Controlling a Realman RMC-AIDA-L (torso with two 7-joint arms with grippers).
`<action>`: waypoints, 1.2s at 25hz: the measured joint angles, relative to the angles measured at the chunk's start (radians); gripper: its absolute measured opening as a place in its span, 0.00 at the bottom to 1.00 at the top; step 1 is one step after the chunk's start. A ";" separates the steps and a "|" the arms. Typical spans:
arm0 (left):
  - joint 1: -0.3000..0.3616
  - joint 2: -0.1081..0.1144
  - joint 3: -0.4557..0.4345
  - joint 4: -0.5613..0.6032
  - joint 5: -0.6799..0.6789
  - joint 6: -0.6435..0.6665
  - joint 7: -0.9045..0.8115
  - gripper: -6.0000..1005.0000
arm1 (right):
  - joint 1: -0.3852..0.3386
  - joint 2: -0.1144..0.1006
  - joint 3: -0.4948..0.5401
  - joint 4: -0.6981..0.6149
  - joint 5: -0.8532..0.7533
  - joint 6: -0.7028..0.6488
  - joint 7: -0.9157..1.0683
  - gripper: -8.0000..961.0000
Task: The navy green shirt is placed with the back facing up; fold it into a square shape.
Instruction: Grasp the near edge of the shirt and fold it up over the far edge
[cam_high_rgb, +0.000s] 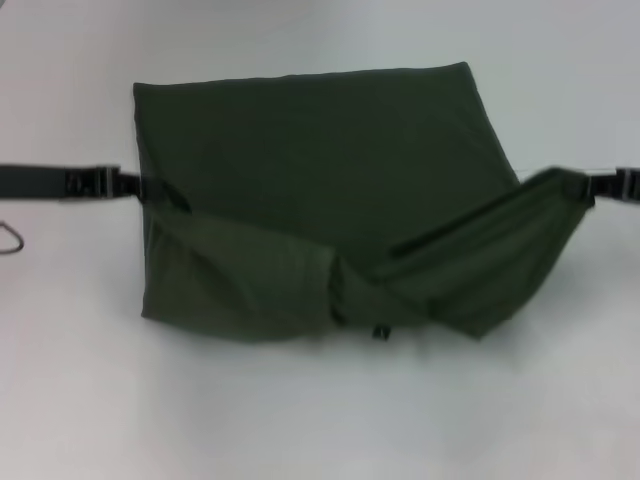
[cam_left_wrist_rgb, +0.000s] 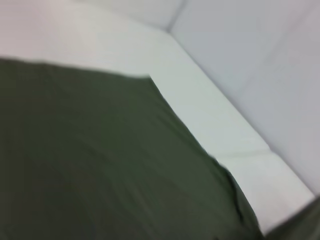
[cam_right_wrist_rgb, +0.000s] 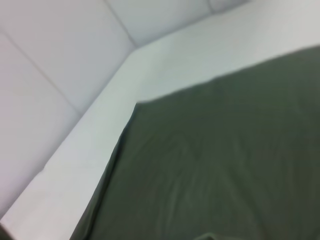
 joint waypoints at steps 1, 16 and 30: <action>-0.005 0.001 0.001 -0.014 -0.018 -0.038 0.001 0.07 | 0.009 0.003 -0.003 0.002 0.012 0.029 0.000 0.07; -0.052 -0.027 0.012 -0.197 -0.200 -0.511 0.110 0.08 | 0.112 0.047 -0.015 0.124 0.137 0.441 -0.112 0.07; -0.066 -0.080 0.012 -0.315 -0.412 -0.813 0.347 0.09 | 0.168 0.104 -0.021 0.194 0.195 0.695 -0.258 0.09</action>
